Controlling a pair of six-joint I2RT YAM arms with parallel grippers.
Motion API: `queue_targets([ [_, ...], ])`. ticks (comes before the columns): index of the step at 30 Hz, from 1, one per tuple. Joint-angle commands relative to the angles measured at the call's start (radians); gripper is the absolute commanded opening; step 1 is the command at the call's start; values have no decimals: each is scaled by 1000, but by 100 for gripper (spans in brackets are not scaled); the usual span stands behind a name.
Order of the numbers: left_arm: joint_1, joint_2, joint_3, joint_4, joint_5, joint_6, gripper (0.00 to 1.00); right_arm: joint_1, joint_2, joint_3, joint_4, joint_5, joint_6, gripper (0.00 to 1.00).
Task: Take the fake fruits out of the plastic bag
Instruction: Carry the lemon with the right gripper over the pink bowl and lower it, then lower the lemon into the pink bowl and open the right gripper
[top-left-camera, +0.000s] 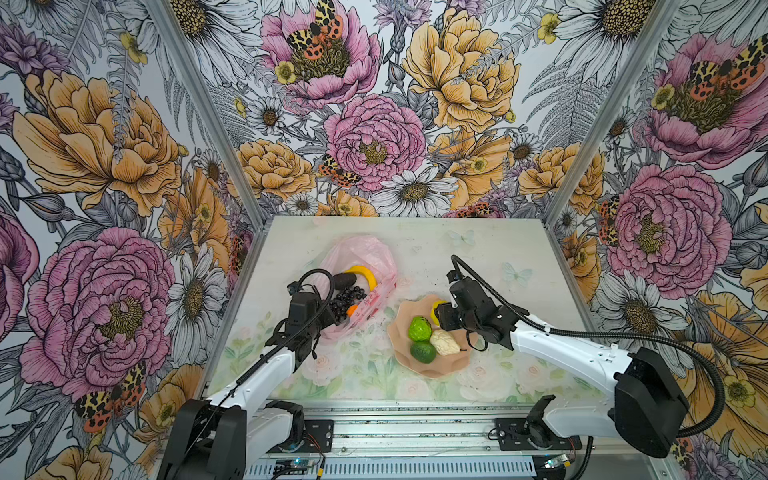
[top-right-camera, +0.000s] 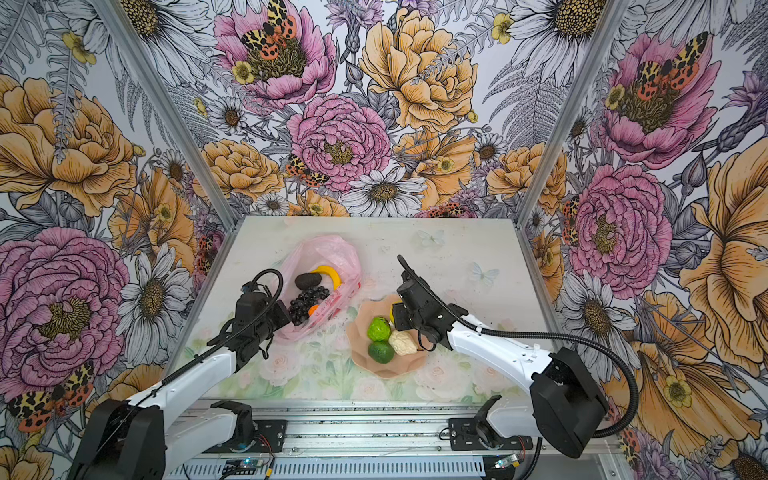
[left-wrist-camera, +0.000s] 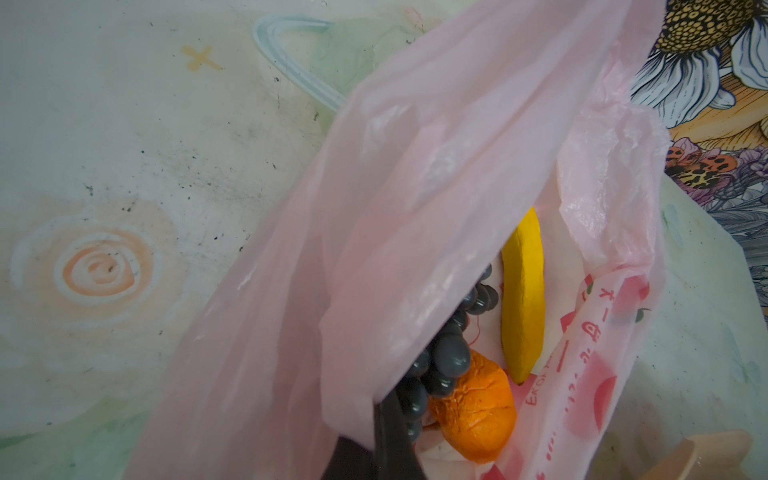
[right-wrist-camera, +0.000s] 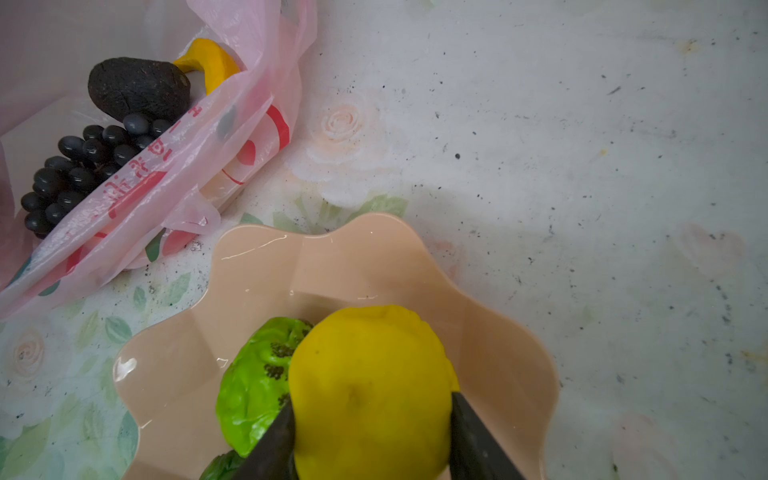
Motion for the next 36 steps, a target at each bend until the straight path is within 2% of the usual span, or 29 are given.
queue_targets([
  [1,0,0,19,19,-23,22,0,-2,-13,-15,9,33,18,52],
  [22,1,-1,20,17,-18,21,0,30,124,-5,82,49,19,54],
  [29,0,-3,21,17,-20,22,0,39,121,-6,80,60,11,64],
  [36,1,-20,14,15,-29,19,0,54,97,5,75,68,-15,69],
])
